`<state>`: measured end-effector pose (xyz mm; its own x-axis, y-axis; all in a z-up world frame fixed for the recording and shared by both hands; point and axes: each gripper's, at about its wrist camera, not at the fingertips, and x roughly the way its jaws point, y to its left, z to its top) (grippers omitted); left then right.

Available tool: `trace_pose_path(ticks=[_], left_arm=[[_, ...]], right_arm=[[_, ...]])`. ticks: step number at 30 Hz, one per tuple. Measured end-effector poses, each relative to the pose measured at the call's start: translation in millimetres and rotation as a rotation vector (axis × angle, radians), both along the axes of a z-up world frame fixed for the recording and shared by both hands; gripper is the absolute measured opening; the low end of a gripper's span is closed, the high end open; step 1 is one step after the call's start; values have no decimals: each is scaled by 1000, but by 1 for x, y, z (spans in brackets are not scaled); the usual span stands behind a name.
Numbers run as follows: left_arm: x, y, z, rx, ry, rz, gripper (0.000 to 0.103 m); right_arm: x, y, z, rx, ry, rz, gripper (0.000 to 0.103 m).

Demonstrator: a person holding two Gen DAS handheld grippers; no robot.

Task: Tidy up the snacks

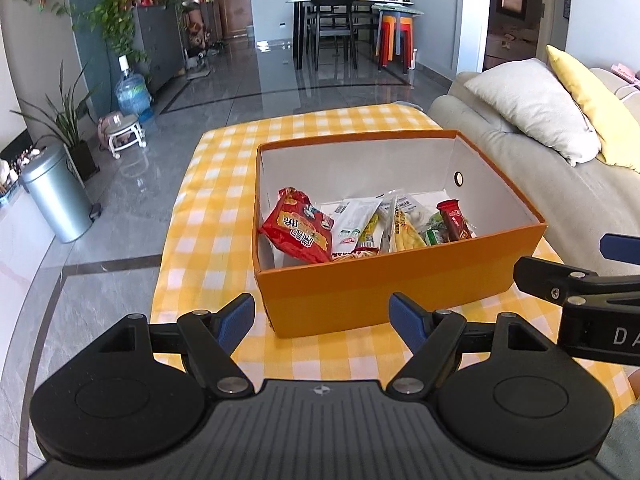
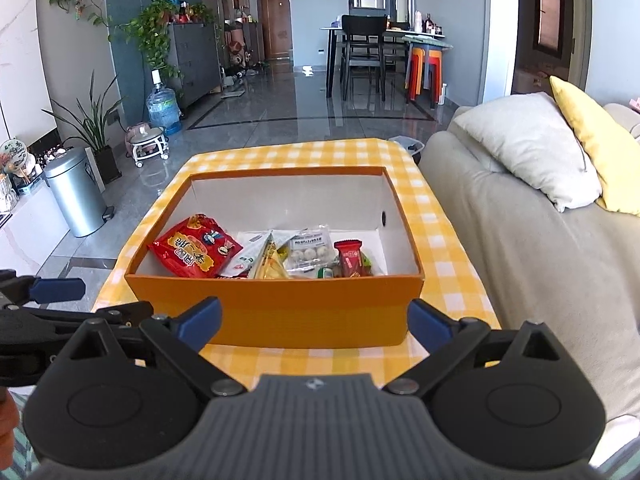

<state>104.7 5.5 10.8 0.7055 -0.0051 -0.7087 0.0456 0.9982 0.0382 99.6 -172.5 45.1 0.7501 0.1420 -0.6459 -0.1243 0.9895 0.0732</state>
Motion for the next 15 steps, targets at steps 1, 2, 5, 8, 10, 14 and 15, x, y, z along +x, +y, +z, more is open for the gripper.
trace_pose_path(ticks=[1, 2, 5, 8, 10, 14, 15], left_arm=[[0, 0, 0, -2, 3, 2, 90], [-1, 1, 0, -3, 5, 4, 90], [-3, 1, 3, -4, 7, 8, 90], [-1, 3, 4, -12, 8, 15, 90], [-1, 4, 5, -14, 10, 17, 90], [-2, 3, 6, -13, 11, 16, 90], [-2, 3, 6, -14, 11, 17, 90]], right_arm=[[1, 0, 0, 0, 2, 0, 96], [1, 0, -1, 0, 3, 0, 96], [1, 1, 0, -3, 4, 2, 96], [-2, 3, 0, -5, 5, 7, 96], [-3, 4, 0, -10, 4, 12, 96], [-5, 5, 1, -13, 0, 16, 96], [-5, 5, 1, -13, -2, 16, 96]])
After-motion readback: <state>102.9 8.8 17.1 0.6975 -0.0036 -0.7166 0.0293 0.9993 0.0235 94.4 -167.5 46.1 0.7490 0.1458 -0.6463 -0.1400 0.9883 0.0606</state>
